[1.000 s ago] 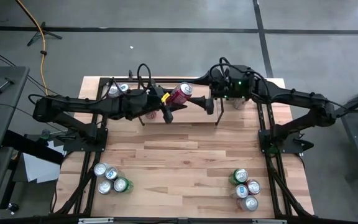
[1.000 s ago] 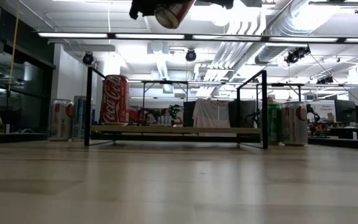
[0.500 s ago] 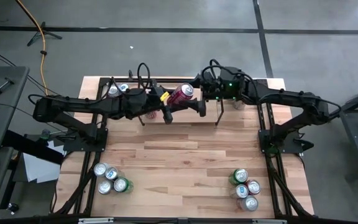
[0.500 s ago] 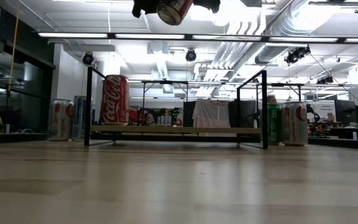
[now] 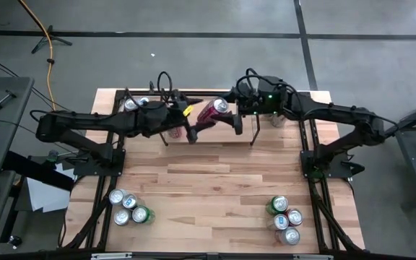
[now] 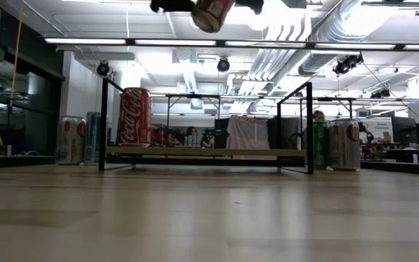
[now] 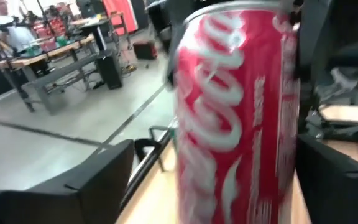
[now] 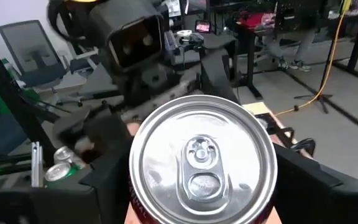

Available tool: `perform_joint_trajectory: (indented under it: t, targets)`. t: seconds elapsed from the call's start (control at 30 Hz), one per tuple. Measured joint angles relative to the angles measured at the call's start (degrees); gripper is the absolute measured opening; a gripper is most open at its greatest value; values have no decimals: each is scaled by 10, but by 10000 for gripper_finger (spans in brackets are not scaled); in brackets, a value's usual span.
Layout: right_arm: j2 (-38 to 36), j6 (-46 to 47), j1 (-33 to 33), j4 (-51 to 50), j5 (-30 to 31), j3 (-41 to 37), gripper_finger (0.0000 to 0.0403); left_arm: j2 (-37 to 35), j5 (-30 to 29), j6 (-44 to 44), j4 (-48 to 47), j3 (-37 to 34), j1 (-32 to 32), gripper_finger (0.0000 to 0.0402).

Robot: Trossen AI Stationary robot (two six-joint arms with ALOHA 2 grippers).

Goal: Place canned beverage on shelf
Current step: Put the top red soda can on the shelf aligned with the other red soda can

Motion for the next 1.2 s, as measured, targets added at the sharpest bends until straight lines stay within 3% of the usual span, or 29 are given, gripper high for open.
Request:
perform_joint_trajectory:
  t: [0.23, 0.43, 0.63, 0.97, 1.2]
  targets:
    - [-3, -45, -4, -20, 57, 1, 285, -74, -32, -21, -198, 104, 4, 369]
    - [70, -48, -5, 37, 75, 3, 285, -167, -33, -56, -181, 122, 4, 367]
    - [187, -76, -27, 14, 113, 100, 285, -236, -40, -89, -174, 122, 3, 367]
    - [370, -79, -69, -59, 72, 275, 285, -247, -24, -110, -176, 122, 3, 367]
    - [449, -48, -66, -85, 63, 316, 285, -235, -20, -110, -176, 121, 3, 367]
